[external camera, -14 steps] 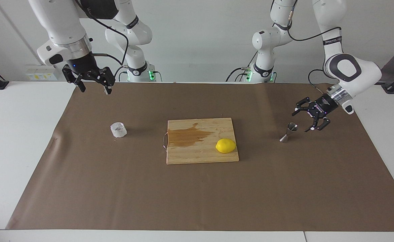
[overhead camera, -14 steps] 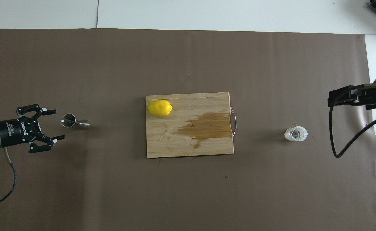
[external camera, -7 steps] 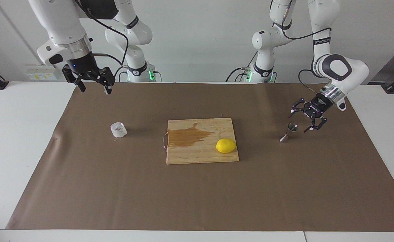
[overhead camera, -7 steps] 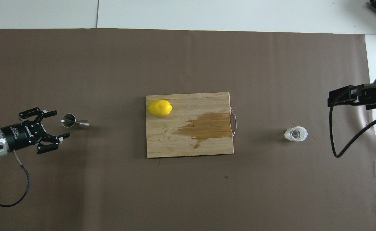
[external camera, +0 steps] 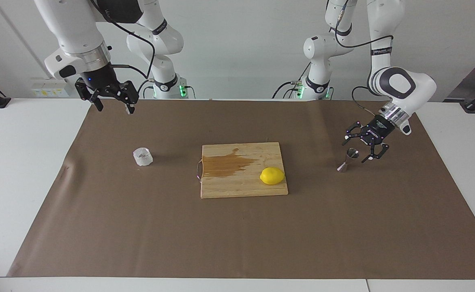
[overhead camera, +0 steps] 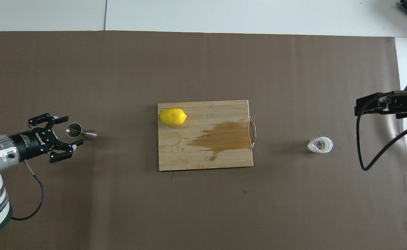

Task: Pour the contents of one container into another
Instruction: 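Reach the left gripper to the steel cup and grasp it, then carry the steel cup with the left gripper onto the wooden board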

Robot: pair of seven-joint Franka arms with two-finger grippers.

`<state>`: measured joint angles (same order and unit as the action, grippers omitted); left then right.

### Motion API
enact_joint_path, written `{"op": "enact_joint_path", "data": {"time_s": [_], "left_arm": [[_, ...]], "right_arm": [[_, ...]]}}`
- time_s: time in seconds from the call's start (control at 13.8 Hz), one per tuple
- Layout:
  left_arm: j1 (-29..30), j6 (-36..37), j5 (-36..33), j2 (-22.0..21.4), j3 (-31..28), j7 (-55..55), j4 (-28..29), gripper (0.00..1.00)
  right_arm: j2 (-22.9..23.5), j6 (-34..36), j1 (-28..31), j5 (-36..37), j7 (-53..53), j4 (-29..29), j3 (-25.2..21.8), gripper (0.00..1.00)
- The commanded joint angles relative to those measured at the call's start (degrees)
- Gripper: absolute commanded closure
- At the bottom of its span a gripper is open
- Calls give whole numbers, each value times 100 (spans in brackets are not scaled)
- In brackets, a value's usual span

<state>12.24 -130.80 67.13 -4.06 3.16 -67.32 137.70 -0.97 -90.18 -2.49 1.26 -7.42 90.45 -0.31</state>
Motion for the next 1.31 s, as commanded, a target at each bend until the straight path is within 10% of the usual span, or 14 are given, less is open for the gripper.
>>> {"op": "enact_joint_path", "data": {"time_s": [0.0, 0.65, 0.73, 0.94, 1.23], "left_arm": [[-64, -130, 116, -148, -35, -45, 222, 0], [-64, -191, 116, -166, -35, -10, 284, 24], [-64, -226, 116, -166, -35, -27, 284, 32], [24, -156, 107, -166, -43, 60, 266, 100], [50, -16, 107, -148, -43, 78, 170, 100]], "right_arm": [[-105, 18, 82, -117, 135, 113, 31, 0], [-105, 18, 82, -117, 135, 113, 31, 0], [-105, 18, 82, -117, 135, 113, 31, 0], [-105, 18, 82, -117, 135, 113, 31, 0], [-105, 18, 82, -117, 135, 113, 40, 0]]}}
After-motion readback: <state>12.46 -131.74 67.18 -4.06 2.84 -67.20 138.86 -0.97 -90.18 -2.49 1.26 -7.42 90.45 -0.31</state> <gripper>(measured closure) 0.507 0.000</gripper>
